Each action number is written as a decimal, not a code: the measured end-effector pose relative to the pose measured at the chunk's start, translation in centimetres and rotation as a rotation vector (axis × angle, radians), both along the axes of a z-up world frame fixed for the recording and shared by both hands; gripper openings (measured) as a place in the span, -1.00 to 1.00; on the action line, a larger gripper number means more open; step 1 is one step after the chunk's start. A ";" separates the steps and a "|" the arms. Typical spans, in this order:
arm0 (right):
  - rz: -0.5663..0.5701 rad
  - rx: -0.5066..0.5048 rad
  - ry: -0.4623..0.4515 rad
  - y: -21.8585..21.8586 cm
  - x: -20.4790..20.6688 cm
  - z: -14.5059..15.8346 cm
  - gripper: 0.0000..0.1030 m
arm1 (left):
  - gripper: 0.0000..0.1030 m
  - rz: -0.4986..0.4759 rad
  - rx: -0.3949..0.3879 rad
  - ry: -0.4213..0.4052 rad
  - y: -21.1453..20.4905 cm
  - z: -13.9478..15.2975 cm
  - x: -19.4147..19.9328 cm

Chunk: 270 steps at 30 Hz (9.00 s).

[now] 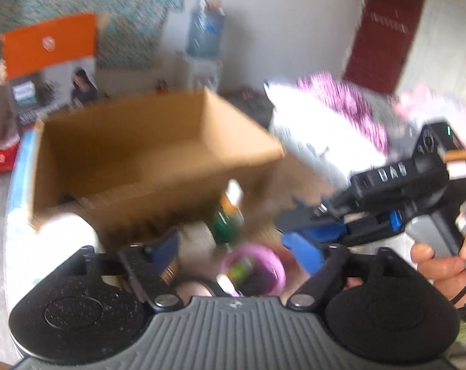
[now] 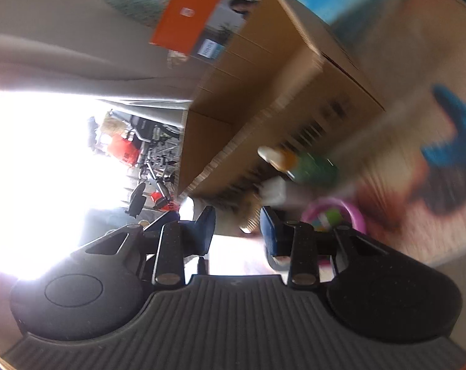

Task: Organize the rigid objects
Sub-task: 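Return the right tool to the pink bowl and grasp the green glue stick, then carry the glue stick with the right tool and drop it into the box, then move the right tool back to the pink bowl and grasp the remaining black item, then carry the black item with the right tool and release it into the box, then withdraw the open right tool from the box back over the table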

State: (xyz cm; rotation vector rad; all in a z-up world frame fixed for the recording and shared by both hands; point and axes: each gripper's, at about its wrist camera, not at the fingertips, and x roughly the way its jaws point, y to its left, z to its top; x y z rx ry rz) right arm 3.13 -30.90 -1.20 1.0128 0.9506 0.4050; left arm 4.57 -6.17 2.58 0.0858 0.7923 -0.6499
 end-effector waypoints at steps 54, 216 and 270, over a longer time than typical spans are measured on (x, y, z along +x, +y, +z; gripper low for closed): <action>0.118 -0.174 0.166 5.7 7.5 -4.0 -0.45 | -0.41 0.039 -0.044 0.436 -2.7 -7.3 6.2; 0.242 -0.219 -0.289 9.6 13.2 10.2 -0.69 | -0.28 0.154 -0.016 0.064 2.7 7.5 8.8; -0.046 -0.105 -0.363 0.8 2.5 7.2 -0.08 | 0.98 0.121 -0.170 0.077 4.3 5.7 3.4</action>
